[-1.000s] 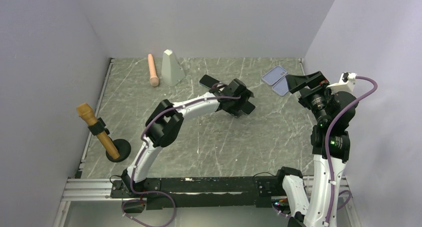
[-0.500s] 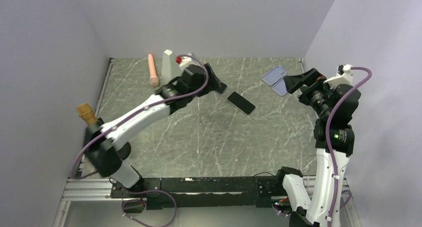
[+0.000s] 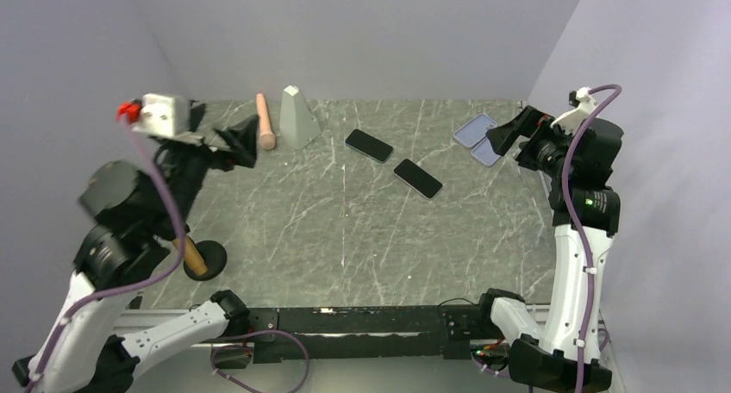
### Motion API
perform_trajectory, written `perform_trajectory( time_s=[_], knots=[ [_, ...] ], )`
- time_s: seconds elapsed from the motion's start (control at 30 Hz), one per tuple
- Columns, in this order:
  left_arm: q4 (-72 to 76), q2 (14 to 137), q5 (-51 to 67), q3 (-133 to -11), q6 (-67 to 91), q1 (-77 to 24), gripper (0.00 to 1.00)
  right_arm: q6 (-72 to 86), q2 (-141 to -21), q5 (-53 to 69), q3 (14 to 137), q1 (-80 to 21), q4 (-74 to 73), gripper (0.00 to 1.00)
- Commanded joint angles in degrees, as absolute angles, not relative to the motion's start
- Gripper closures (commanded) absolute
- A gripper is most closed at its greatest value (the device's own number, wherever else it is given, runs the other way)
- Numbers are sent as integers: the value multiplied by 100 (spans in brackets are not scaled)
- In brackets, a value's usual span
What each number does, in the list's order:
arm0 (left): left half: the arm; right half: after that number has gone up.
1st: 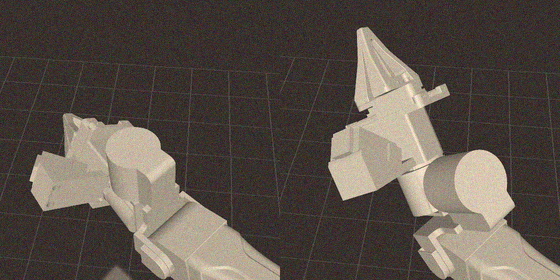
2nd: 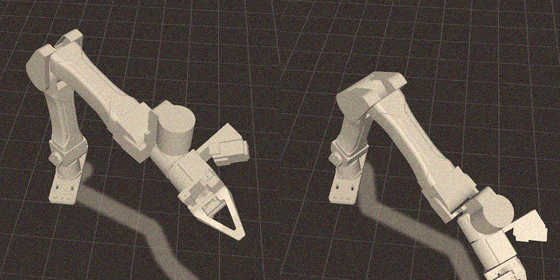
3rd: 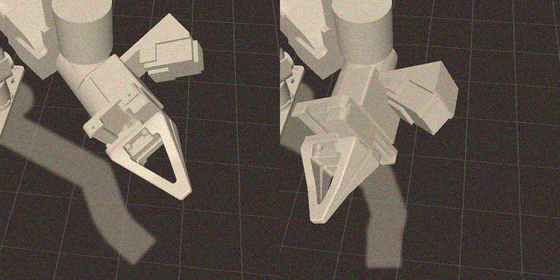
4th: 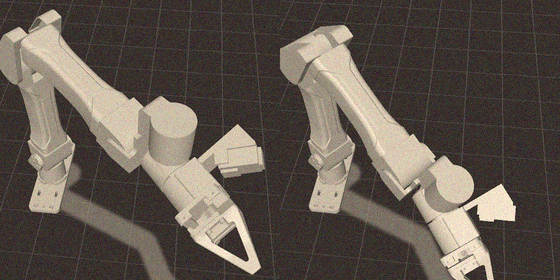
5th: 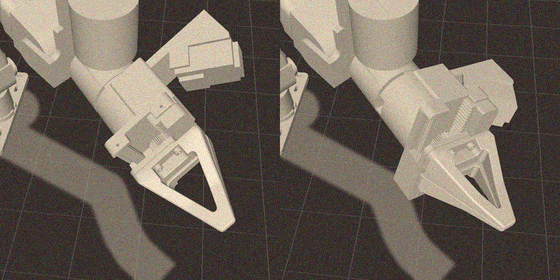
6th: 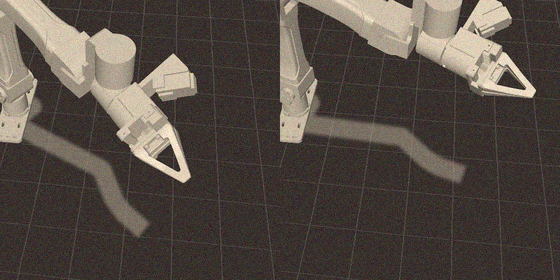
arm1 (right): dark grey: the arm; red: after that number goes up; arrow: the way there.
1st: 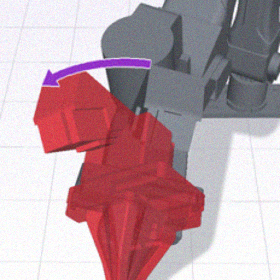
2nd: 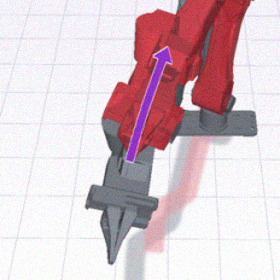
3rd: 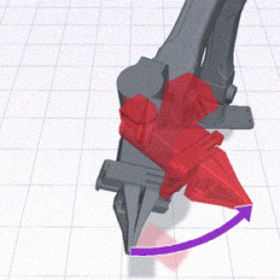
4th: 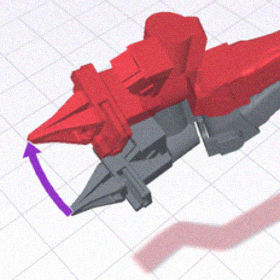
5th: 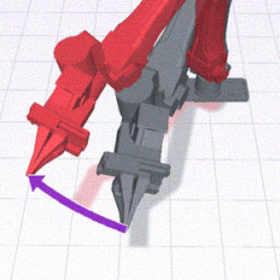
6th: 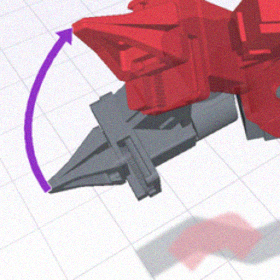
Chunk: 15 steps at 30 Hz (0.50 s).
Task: Take the phone out of the phone case
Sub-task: Reset both arms
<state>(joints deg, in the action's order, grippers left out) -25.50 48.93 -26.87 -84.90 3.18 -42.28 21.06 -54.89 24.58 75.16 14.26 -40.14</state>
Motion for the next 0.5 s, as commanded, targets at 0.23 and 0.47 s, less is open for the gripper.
perform_trajectory(
  time_s=[0.23,0.47],
  knots=[
    [-1581,3844,-3054,-7834,-1072,-4215,1,1911,-5375,2430,8683,1377,-3599,0],
    [-1760,4022,-3030,-8341,-1090,-4216,1,1815,-5094,2234,8646,1383,-3249,0]
  ],
)
